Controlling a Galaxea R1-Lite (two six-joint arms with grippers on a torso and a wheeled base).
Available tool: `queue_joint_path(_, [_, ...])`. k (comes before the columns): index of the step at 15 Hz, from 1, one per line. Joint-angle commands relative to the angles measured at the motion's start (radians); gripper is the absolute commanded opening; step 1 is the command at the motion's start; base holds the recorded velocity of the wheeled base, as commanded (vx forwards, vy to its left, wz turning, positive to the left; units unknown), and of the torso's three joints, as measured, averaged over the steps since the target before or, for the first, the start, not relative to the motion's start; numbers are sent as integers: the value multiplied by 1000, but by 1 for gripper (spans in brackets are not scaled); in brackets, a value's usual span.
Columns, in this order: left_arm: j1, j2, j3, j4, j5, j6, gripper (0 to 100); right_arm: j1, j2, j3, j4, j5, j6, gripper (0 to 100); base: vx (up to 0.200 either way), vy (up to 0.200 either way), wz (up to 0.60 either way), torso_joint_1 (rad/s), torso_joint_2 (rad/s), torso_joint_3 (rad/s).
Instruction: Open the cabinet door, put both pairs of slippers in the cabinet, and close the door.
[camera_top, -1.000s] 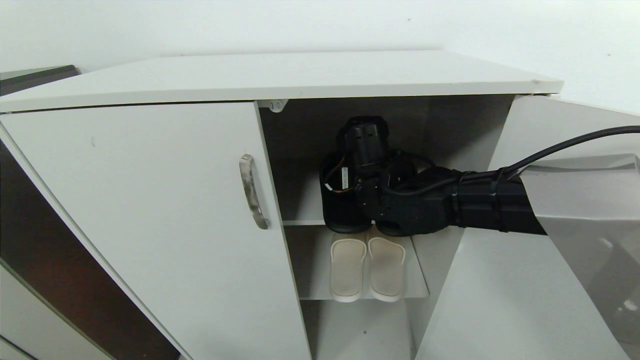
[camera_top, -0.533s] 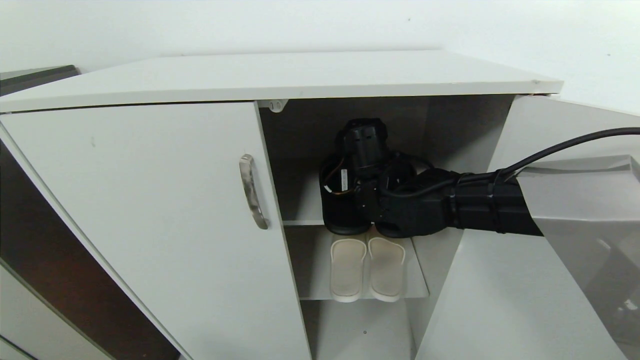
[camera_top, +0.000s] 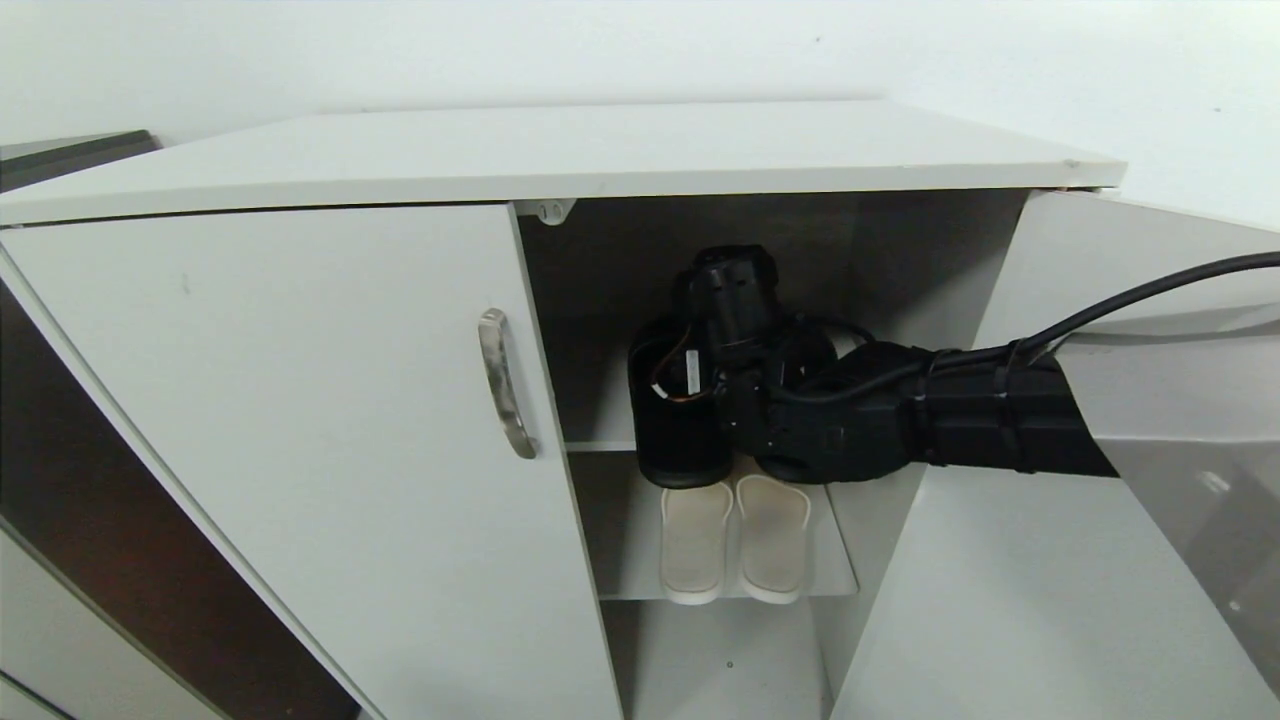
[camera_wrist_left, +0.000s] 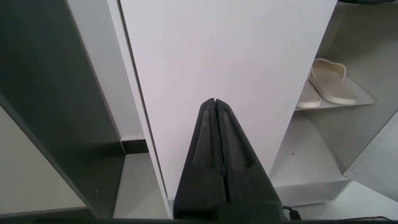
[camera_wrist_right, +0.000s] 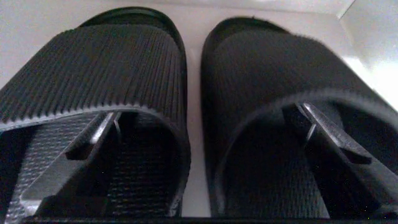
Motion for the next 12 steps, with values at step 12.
queue_joint_path(12, [0, 1, 0, 0, 0, 0, 0, 56, -176, 274, -87, -19, 13, 100, 0, 0, 0, 0, 0, 0])
